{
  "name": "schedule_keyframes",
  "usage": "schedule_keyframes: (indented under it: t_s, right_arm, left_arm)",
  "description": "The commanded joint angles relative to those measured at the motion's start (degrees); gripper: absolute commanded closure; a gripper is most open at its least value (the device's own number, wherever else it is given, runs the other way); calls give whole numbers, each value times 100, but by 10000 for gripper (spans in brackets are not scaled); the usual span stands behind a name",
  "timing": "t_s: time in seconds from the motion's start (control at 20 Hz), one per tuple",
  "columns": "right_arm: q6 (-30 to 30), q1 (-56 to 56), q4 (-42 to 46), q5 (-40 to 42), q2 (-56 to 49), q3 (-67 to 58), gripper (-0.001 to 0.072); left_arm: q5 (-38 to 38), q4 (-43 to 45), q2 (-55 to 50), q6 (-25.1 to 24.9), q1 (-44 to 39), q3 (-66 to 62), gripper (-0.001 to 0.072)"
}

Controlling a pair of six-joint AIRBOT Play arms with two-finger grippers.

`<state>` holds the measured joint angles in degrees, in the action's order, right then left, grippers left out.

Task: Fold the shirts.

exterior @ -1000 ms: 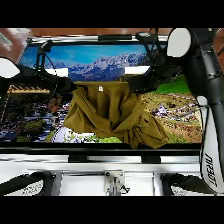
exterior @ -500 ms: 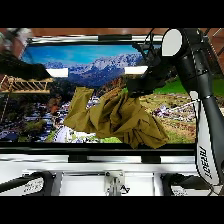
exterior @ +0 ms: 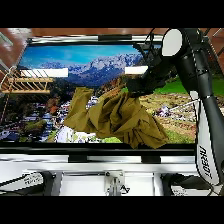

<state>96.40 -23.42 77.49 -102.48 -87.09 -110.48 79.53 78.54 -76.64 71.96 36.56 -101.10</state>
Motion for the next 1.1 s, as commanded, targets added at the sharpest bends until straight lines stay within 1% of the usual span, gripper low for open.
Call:
schedule_keyframes:
  t_s: [0.0,0.1,0.2,0.25,0.3,0.5,0.55,0.6,0.65,0.7,0.8,1.05]
  right_arm:
    - [0,-2,-7,125,-35,0,657]
    - [4,-2,-4,162,-111,2,657]
    - [13,-2,-7,184,-240,2,656]
    - [44,-2,-7,188,-304,2,656]
    - [46,-2,-11,186,-372,2,656]
    - [42,-2,-111,216,-476,2,656]
    - [42,-2,-111,214,-476,2,656]
    - [42,-2,-114,216,-476,2,656]
    - [39,-2,-111,219,-476,2,656]
    - [31,-2,-111,225,-476,2,656]
    - [-7,-2,-105,282,-476,2,656]
    - [2,-2,-109,352,-476,2,656]
  left_arm:
    - [28,748,-291,-382,614,17,106]
    - [92,929,-555,-385,592,33,112]
    - [50,1014,-778,-535,501,35,115]
    - [13,1008,-846,-610,455,55,224]
    - [-98,1014,-844,-748,437,184,264]
    - [-483,1451,-835,-879,584,1010,262]
    - [-610,1502,-837,-1001,603,1244,255]
    - [-787,1628,-848,-1054,597,1438,220]
    - [-1051,1735,-855,-1088,584,1624,168]
    - [-1364,1749,-868,-1084,581,1759,159]
    - [-1731,1757,-1016,-1088,592,1818,159]
    - [-1873,1784,-1639,-1196,603,1818,172]
